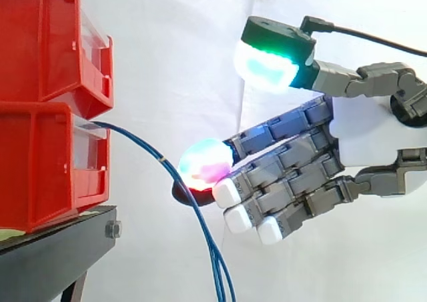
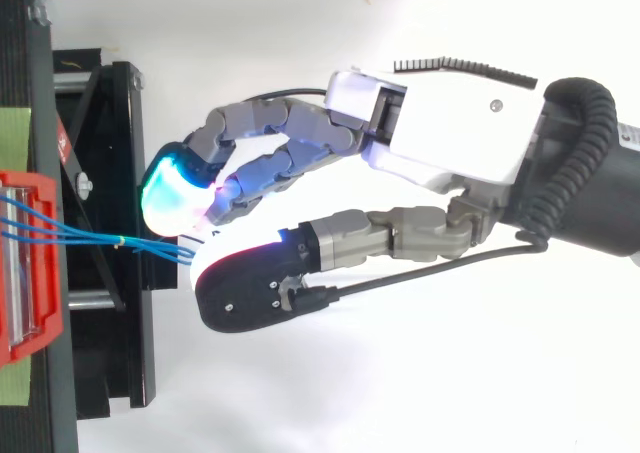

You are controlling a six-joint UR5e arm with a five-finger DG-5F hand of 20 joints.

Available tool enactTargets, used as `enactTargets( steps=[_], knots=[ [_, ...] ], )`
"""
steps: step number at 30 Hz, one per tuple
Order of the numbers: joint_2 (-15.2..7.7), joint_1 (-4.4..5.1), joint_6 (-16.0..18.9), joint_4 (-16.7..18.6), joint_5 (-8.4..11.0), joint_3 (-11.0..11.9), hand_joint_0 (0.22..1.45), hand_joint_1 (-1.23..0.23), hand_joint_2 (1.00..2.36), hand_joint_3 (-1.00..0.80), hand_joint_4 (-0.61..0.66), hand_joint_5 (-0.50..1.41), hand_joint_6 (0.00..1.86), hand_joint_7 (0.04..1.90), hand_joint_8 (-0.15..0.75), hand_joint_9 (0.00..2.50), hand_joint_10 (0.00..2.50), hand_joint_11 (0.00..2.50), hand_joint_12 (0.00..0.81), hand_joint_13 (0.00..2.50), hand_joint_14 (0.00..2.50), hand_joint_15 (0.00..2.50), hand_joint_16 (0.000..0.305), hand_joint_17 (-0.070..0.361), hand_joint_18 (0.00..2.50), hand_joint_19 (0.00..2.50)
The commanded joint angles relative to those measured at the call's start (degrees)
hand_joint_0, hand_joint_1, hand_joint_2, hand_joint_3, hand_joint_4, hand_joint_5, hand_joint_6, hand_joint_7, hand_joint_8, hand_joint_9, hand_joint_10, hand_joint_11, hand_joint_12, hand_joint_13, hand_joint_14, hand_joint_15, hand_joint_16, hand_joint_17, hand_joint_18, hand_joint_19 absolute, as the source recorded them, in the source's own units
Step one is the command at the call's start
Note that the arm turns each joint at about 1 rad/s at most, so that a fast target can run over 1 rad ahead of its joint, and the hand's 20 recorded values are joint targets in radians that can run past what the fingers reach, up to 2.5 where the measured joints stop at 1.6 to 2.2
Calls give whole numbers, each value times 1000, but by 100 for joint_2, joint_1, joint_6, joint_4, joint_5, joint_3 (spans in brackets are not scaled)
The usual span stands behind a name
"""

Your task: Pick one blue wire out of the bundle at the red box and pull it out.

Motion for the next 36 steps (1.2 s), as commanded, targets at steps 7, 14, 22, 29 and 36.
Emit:
enactTargets(
  steps=[7,14,22,29,36],
  knots=[
    [-124,-19,-7,79,-26,74,538,-501,1002,-464,412,-150,502,855,345,749,6,339,413,758,10,409,49,110,613,525],
    [-563,34,1,175,-44,496,538,-501,1003,-464,409,-150,502,855,345,754,6,354,413,765,11,410,49,110,614,527],
    [-686,52,-78,175,-53,681,539,-501,1003,-463,419,-148,502,851,346,761,6,355,414,770,11,407,49,110,622,524],
    [-686,131,-218,272,-53,681,551,-523,1003,-455,427,-141,502,883,345,766,6,350,411,779,10,401,48,108,640,524],
    [-686,122,-210,281,-35,681,562,-552,1004,-445,429,-133,502,946,344,774,6,353,408,787,10,397,47,107,652,517]
  ],
)
